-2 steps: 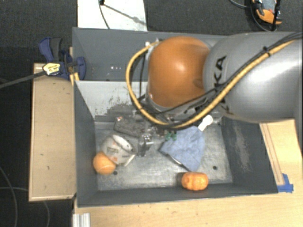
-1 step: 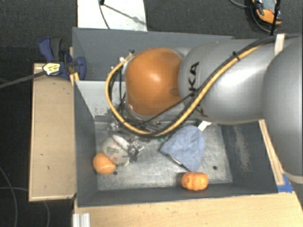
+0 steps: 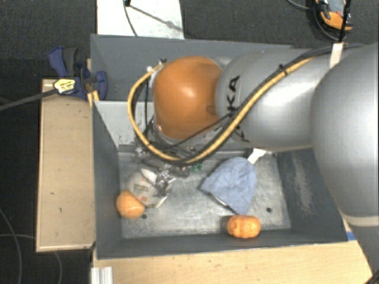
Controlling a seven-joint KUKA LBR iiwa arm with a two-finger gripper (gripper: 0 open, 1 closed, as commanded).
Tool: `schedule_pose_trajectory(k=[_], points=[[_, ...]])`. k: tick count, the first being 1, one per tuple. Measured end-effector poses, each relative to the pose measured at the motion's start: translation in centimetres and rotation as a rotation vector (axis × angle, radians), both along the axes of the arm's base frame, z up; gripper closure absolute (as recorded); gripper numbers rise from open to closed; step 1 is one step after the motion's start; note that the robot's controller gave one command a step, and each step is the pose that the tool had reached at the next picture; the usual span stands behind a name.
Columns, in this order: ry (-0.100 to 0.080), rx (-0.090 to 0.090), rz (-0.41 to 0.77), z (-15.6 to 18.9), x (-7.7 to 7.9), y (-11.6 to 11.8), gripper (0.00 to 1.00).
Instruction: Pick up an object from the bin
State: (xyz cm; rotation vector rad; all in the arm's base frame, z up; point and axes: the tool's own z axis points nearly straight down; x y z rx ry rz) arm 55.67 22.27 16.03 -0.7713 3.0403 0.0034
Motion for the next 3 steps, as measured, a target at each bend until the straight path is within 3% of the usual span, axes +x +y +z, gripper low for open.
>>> schedule_pose_trajectory(k=[1,2,3], points=[[-0.004,-0.002,0.371,-5.6,0.5,0.2,0.0],[0.002,0.002,-0.092,-8.4,0.9,-0.7,1.0],[0.004,0.003,-0.114,-8.6,0.9,-0.6,1.0]])
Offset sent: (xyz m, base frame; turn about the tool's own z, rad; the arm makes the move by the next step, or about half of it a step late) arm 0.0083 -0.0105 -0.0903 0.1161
